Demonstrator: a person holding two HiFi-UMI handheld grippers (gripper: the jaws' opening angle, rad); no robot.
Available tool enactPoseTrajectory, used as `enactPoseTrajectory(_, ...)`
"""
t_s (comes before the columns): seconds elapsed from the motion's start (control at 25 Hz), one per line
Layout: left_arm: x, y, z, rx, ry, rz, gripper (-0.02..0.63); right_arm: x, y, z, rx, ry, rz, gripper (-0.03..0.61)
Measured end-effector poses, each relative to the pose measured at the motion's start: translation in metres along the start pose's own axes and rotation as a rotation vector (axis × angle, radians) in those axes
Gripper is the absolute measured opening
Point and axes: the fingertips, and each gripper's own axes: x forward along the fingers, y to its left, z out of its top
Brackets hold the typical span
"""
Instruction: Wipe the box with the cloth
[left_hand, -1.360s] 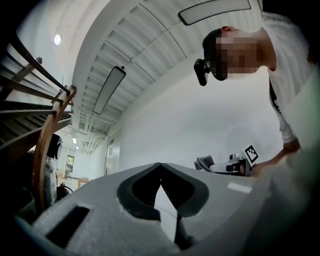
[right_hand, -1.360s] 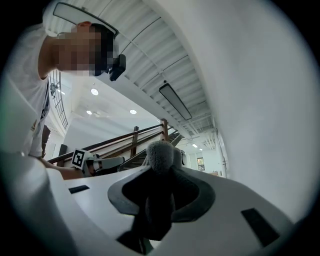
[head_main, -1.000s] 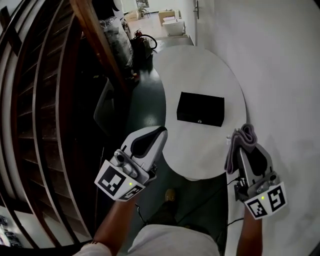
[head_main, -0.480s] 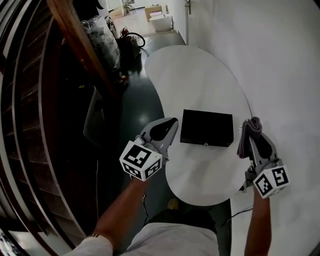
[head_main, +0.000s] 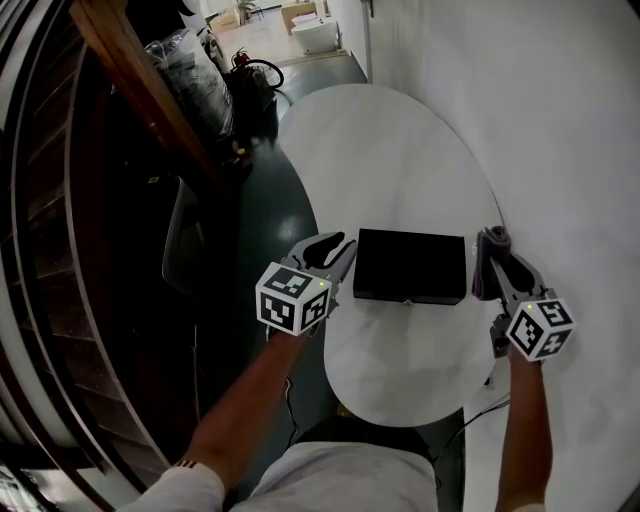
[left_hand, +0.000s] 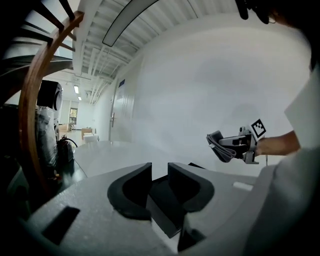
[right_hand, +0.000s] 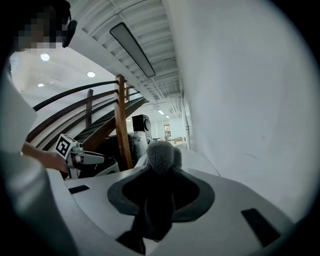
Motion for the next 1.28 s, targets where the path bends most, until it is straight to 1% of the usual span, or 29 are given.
enactPoseTrajectory(0.08, 0.011, 0.004, -0.008, -0.021, 0.042, 0.011, 0.109, 0.011, -0.014, -0.011, 0.033, 0.044, -0.004, 0.1)
enactPoseTrajectory(0.24, 0.031, 0.011, -0.029, -0.067, 0.148, 0.036, 0.133, 0.033, -0.041, -0.035, 0.134, 0.127, -0.013, 0.1)
enactPoseTrajectory(0.48, 0.052, 0.012, -0.064, -0.174, 0.284, 0.06, 0.152, 0.054, -0.068, -0.071, 0.3, 0.235, -0.022, 0.1)
enactPoseTrajectory(0.64, 0.059, 0.015, -0.081, -0.226, 0.347, 0.082, 0.153, 0.062, -0.075, -0.086, 0.359, 0.291, -0.021, 0.1)
enactPoseTrajectory(0.84, 0.066, 0.012, -0.091, -0.251, 0.386, 0.099, 0.152, 0.071, -0.08, -0.105, 0.425, 0.357, -0.002, 0.1)
enactPoseTrajectory(0.92, 0.067, 0.01, -0.093, -0.263, 0.397, 0.103, 0.13, 0.073, -0.08, -0.109, 0.458, 0.386, 0.001, 0.1)
enactPoseTrajectory(1.12, 0.069, 0.011, -0.094, -0.291, 0.39, 0.099, 0.11, 0.078, -0.077, -0.125, 0.509, 0.448, -0.001, 0.1)
enactPoseTrajectory(1.28, 0.068, 0.011, -0.098, -0.306, 0.374, 0.092, 0.109, 0.078, -0.071, -0.135, 0.513, 0.46, -0.012, 0.1)
